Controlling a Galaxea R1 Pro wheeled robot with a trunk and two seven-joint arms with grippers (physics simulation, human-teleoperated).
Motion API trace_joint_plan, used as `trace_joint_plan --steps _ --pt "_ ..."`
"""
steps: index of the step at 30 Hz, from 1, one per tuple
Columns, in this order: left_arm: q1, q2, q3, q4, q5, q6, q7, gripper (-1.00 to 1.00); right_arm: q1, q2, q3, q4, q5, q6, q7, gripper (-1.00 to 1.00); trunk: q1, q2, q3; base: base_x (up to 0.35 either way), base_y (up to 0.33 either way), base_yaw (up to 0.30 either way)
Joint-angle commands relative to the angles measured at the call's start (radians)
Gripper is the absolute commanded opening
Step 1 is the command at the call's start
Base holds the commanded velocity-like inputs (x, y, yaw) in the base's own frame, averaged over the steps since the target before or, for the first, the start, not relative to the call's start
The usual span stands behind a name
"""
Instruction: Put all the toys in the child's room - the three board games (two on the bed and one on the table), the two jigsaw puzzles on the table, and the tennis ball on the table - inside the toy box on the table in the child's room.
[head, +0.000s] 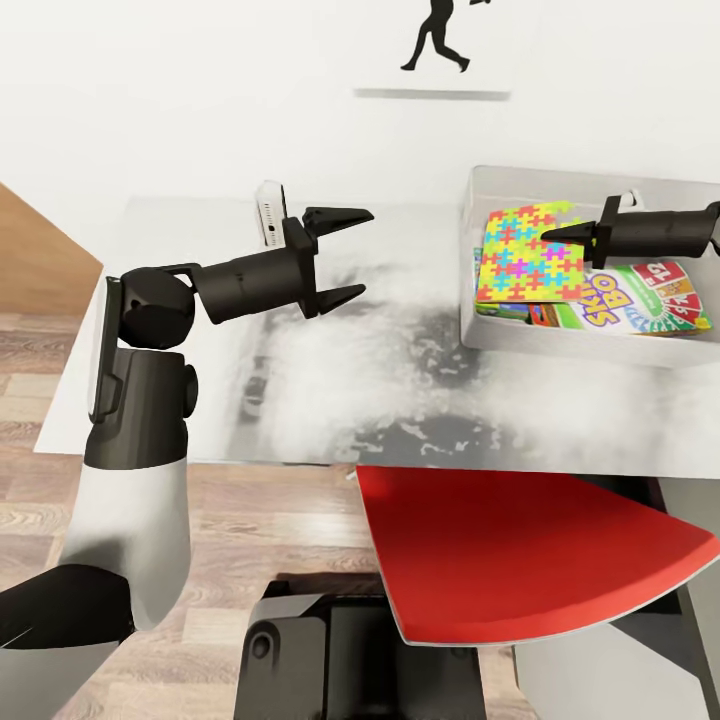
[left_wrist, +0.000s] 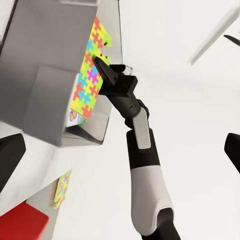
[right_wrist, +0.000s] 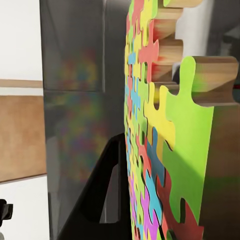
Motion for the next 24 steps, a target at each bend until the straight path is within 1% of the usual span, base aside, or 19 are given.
trace_joint_plan --steps 1,16,24 --pt "-0.001 -0.001 0.001 0.000 0.008 0.000 0.010 1.00 -0.001 -0.002 0.004 0.001 0.001 0.002 0.007 -1.00 0.001 -0.002 -0.002 0.000 0.000 0.029" --pt "-0.001 -0.001 0.000 0.001 0.007 -0.002 0.010 1.00 -0.003 -0.017 0.004 0.002 0.002 0.002 0.007 -1.00 0.001 -0.002 -0.005 0.000 0.000 0.010" --pt "-0.001 -0.002 0.000 0.001 0.007 -0.002 0.010 1.00 -0.005 -0.034 0.004 0.002 0.002 0.002 0.007 -1.00 0.001 -0.002 -0.005 0.000 0.000 0.000"
